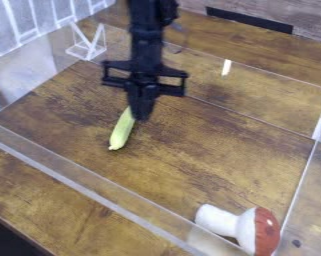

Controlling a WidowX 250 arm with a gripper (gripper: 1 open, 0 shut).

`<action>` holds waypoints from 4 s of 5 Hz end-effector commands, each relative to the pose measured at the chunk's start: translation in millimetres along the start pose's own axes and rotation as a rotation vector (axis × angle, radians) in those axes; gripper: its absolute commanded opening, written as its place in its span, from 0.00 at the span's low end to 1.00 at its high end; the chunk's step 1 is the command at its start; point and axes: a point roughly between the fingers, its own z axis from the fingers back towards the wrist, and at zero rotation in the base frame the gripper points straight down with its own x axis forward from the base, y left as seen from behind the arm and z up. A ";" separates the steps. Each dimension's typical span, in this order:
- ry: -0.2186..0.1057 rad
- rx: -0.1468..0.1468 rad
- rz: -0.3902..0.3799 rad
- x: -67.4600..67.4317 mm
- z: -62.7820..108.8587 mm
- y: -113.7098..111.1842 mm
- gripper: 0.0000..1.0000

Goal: Move the green spoon to the right

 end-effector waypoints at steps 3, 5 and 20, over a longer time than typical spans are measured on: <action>-0.110 -0.001 0.164 -8.1 26.9 1.4 1.00; -0.137 0.002 0.234 8.2 -7.1 37.6 1.00; -0.099 -0.162 0.165 -21.1 -7.1 -86.1 1.00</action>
